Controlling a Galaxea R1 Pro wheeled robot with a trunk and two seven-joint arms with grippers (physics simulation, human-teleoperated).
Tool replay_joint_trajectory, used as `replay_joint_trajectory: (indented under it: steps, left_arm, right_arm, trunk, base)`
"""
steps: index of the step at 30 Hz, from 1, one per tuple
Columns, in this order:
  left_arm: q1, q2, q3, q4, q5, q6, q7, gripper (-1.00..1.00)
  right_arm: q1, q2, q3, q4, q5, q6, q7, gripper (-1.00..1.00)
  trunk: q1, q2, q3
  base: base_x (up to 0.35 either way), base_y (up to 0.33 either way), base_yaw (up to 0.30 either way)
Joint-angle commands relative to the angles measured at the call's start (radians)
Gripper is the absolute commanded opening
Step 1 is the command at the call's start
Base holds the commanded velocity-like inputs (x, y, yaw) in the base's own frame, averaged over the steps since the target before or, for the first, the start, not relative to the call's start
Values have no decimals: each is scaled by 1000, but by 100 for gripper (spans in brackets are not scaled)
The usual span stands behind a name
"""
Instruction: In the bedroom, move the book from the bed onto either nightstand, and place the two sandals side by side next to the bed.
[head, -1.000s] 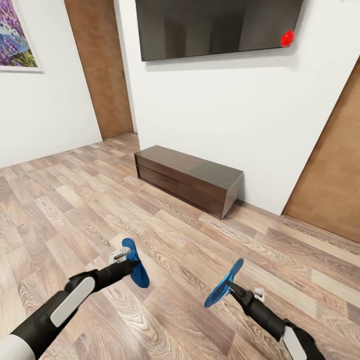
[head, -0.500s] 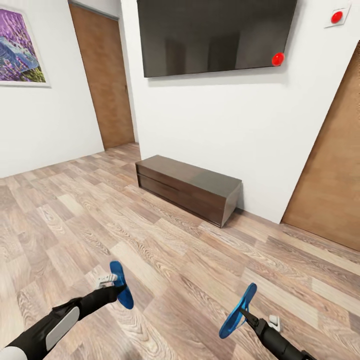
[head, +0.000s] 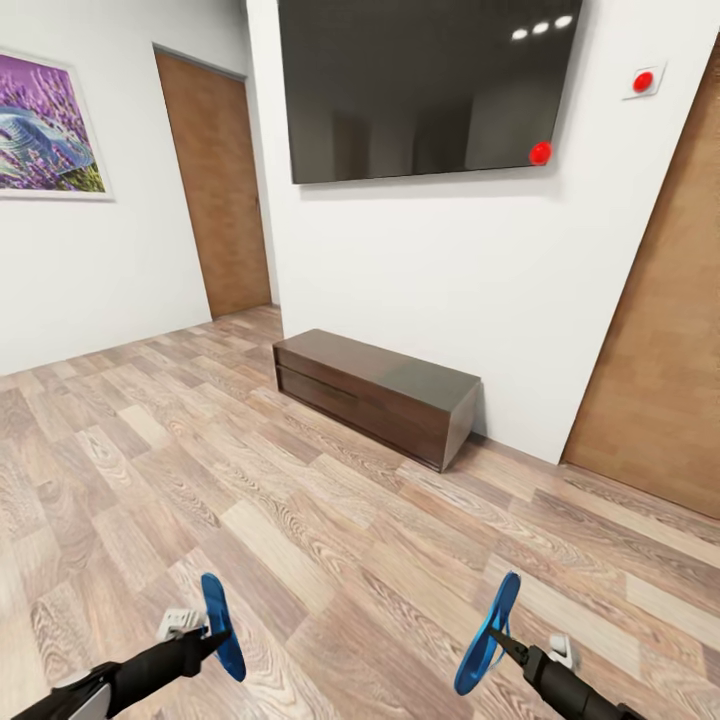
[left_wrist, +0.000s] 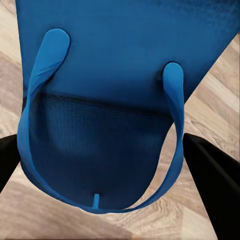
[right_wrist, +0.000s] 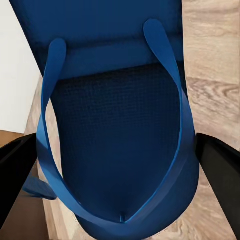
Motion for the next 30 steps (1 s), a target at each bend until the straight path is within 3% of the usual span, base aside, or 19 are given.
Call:
replay_joint_trajectory:
  steps: [1, 5, 13, 30]
  left_arm:
    - [-1, 0, -8, 6, 4, -12, -3, -100]
    - [-1, -3, -10, 15, 7, -15, -10, -100]
    - [-1, -9, -10, 17, 8, -12, -13, -100]
    - [-1, -9, -9, 17, 9, -11, -16, -100]
  right_arm:
    - [0, 0, 1, 1, -7, -4, 2, -100]
    - [0, -1, 1, 2, -7, -57, 2, -100]
    - [0, -1, 1, 2, -7, -70, 5, -100]
    - [0, -1, 2, 2, -7, -71, 5, -100]
  trunk:
    - [-1, 0, 3]
    - [-9, 14, 13]
    - [-9, 14, 13]
    - [-74, 133, 66]
  base:
    - [0, 0, 0]
    - [0, 0, 0]
    - [0, 0, 0]
    - [0, 0, 0]
